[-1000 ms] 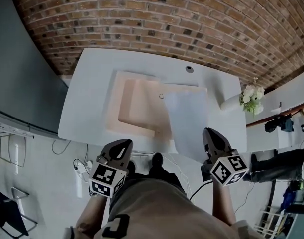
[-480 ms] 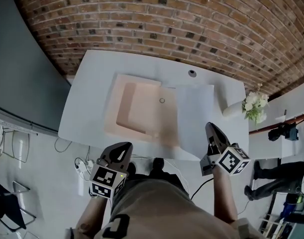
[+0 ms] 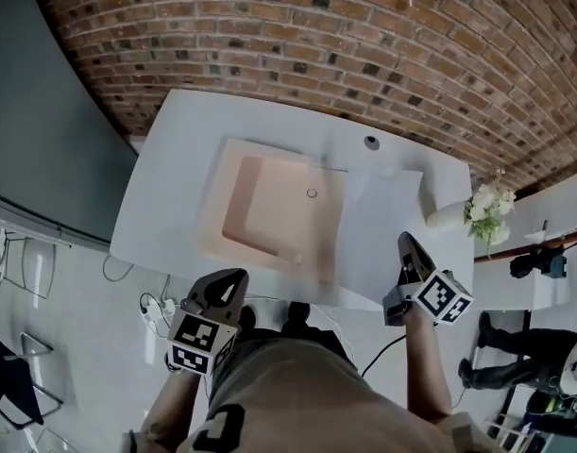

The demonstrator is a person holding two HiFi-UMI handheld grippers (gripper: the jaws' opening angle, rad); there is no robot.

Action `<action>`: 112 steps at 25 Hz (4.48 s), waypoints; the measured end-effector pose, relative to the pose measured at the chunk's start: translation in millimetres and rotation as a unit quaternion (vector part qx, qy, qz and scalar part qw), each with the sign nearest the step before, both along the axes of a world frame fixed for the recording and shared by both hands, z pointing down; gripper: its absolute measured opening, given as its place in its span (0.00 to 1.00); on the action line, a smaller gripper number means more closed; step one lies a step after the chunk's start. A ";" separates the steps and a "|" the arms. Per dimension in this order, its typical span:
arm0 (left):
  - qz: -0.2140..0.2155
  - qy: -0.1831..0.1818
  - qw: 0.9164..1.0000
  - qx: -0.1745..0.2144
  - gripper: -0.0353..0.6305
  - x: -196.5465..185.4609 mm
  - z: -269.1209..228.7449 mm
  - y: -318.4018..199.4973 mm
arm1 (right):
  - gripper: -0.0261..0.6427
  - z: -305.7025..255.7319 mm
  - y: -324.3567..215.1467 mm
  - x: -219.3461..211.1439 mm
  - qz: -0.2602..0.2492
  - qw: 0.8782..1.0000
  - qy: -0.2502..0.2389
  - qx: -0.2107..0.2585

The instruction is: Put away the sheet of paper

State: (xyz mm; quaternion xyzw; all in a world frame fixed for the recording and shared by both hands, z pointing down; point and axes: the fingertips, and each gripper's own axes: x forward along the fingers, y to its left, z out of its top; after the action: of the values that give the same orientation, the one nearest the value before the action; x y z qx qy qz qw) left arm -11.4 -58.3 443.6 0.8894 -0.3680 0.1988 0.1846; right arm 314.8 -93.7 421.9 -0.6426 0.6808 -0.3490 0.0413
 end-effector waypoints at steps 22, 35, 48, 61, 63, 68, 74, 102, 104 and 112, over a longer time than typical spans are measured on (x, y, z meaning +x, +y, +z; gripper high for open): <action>-0.010 -0.010 1.000 -0.015 0.07 -7.4 7.9 -10.0 | 0.07 83.1 -20.5 37.9 0.041 0.993 0.040 -0.102; -0.019 -0.013 1.000 -0.011 0.07 -13.9 4.3 -15.7 | 0.07 81.9 -35.4 36.4 0.042 0.994 0.017 -0.100; -0.026 -0.016 0.999 -0.015 0.07 -25.5 7.5 -11.8 | 0.07 99.7 -37.1 26.5 0.042 0.992 0.017 -0.115; -0.023 -0.016 1.000 -0.015 0.07 -24.5 9.4 -12.9 | 0.07 104.8 -40.1 18.1 0.034 0.992 0.019 -0.119; -0.023 -0.017 0.999 -0.015 0.07 -26.2 8.7 -12.9 | 0.07 105.0 -40.1 16.3 0.033 0.992 0.018 -0.119; -0.024 -0.016 0.999 -0.015 0.07 -27.5 7.7 -12.0 | 0.07 102.7 -42.3 12.8 0.030 0.992 0.018 -0.118; -0.024 -0.014 1.000 -0.013 0.07 -28.8 7.2 -13.6 | 0.07 100.2 -46.7 8.8 0.025 0.993 0.020 -0.114; -0.034 -0.007 0.999 -0.014 0.07 -44.2 10.0 -16.8 | 0.07 89.1 -65.6 -25.7 -0.007 0.995 -0.006 -0.097; -0.034 -0.007 0.999 -0.014 0.07 -44.0 9.9 -17.4 | 0.07 90.7 -65.5 -25.4 -0.006 0.995 -0.008 -0.099; -0.039 -0.010 0.999 -0.014 0.07 -47.2 9.7 -18.3 | 0.07 98.5 -67.6 -26.4 0.002 0.994 -0.019 -0.106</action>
State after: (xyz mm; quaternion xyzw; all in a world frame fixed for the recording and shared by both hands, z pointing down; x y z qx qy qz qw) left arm -58.6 -76.6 453.3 0.8698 -0.4010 0.2055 0.2009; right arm 288.4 -161.2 520.4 -0.6383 0.6378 -0.4308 -0.0133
